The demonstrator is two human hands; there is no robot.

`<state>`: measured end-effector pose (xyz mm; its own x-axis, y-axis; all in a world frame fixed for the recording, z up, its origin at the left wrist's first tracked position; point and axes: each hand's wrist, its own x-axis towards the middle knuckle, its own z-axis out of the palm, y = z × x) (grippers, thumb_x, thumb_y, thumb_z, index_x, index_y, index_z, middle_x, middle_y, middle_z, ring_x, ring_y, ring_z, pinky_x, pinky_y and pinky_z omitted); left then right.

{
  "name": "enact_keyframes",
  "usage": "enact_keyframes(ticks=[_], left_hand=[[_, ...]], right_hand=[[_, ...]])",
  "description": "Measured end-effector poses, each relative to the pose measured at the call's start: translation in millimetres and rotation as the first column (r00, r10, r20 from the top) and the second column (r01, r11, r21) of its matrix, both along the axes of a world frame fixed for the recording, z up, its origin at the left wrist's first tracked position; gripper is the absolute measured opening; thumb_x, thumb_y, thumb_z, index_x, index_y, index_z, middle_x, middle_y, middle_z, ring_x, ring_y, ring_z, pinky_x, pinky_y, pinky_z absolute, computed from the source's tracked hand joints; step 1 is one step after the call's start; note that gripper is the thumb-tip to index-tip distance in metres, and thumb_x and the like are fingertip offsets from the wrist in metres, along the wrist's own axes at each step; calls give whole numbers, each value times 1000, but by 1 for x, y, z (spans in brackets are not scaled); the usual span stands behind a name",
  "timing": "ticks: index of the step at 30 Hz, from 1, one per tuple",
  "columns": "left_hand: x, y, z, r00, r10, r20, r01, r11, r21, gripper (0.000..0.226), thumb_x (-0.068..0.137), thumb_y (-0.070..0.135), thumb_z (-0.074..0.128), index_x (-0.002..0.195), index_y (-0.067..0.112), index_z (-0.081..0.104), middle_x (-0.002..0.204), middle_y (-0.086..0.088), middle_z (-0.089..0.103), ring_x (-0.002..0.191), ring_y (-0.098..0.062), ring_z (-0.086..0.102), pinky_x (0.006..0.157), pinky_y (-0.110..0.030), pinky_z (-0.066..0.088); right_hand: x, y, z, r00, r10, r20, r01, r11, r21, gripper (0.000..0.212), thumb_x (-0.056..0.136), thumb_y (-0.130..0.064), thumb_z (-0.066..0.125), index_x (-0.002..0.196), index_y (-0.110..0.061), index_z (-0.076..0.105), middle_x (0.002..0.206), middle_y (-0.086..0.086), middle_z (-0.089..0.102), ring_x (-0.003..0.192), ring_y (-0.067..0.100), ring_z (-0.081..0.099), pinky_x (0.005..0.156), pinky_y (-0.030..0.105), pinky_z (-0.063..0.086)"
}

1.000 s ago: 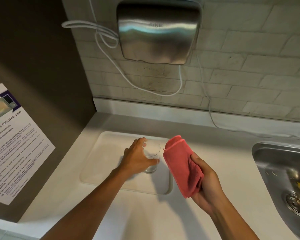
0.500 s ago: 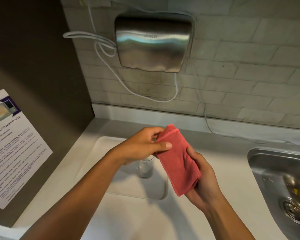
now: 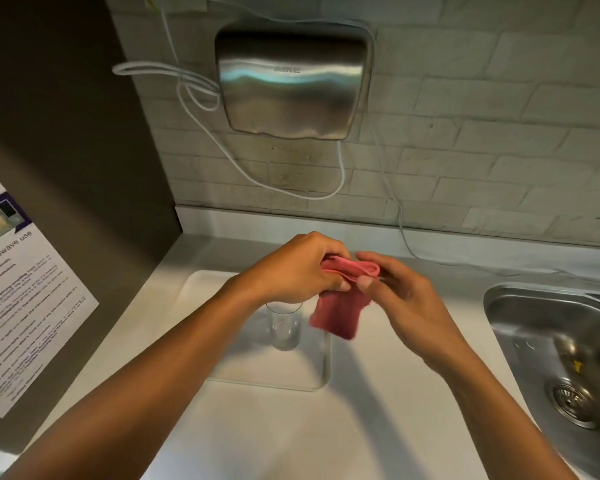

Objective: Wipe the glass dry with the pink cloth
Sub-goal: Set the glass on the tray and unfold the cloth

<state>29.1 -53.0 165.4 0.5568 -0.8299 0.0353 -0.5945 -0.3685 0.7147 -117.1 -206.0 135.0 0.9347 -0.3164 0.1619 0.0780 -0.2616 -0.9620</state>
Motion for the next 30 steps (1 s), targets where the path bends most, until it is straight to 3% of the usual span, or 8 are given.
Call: enact_keyframes(ticks=[3, 8, 11, 15, 20, 23, 25, 30], left_hand=[[-4, -4, -1, 997, 43, 71, -43, 999, -2, 18, 82, 26, 86, 92, 31, 71, 81, 11, 71, 69, -5, 66, 61, -27, 53], [1, -10, 7, 999, 33, 41, -33, 999, -17, 18, 85, 18, 86, 91, 22, 69, 82, 1, 75, 67, -12, 72, 70, -42, 62], [4, -10, 10, 993, -107, -50, 111, 990, 91, 18, 87, 14, 85, 96, 20, 70, 86, -3, 79, 71, -16, 79, 73, -39, 65], [2, -22, -4, 991, -131, 27, 123, 969, 215, 21, 83, 24, 88, 99, 23, 75, 77, 3, 72, 63, -11, 64, 63, -33, 52], [0, -39, -42, 993, -115, -26, 118, 942, 315, 15, 89, 20, 81, 103, 19, 81, 97, -6, 80, 92, -27, 74, 82, -44, 59], [5, -53, -63, 997, -76, 16, 66, 937, 343, 15, 86, 14, 78, 101, 17, 80, 101, -5, 78, 94, -24, 70, 76, -38, 55], [12, -65, -74, 998, -43, 37, 28, 939, 344, 12, 85, 8, 78, 90, 18, 74, 94, -3, 72, 89, -23, 65, 68, -32, 47], [38, -94, -87, 992, 83, 99, -108, 954, 278, 15, 89, 3, 76, 99, 14, 75, 104, -9, 74, 101, -31, 71, 84, -39, 57]], right_hand=[[2, -8, 8, 998, -59, -33, 47, 952, -303, 28, 92, -28, 77, 119, -36, 74, 107, -16, 79, 98, 2, 75, 90, 26, 62], [5, -24, 26, 989, -110, -98, 36, 828, -560, 29, 87, -34, 82, 115, -33, 75, 97, -17, 76, 87, -2, 71, 72, 12, 51], [1, -38, 28, 979, -74, -192, -51, 816, -576, 16, 87, -30, 82, 102, -36, 78, 84, -17, 77, 79, 1, 70, 70, 19, 51], [-3, -54, 19, 947, -5, -321, -188, 803, -566, 7, 91, -36, 77, 91, -30, 82, 79, -14, 79, 76, 5, 71, 72, 30, 57], [7, -66, -16, 906, -13, -424, -257, 777, -574, 9, 96, -28, 73, 91, -24, 79, 69, -13, 71, 65, 5, 65, 64, 26, 53], [22, -74, -39, 886, -17, -464, -303, 736, -606, 11, 97, -17, 70, 101, -23, 79, 78, -18, 68, 71, 3, 62, 68, 24, 46], [36, -79, -51, 883, -63, -466, -267, 748, -608, 17, 97, -11, 68, 106, -20, 79, 90, -8, 73, 81, 14, 65, 69, 25, 47], [72, -92, -66, 908, -183, -376, -114, 758, -642, 19, 97, -6, 64, 109, -12, 78, 109, 8, 78, 101, 27, 69, 88, 34, 53]])
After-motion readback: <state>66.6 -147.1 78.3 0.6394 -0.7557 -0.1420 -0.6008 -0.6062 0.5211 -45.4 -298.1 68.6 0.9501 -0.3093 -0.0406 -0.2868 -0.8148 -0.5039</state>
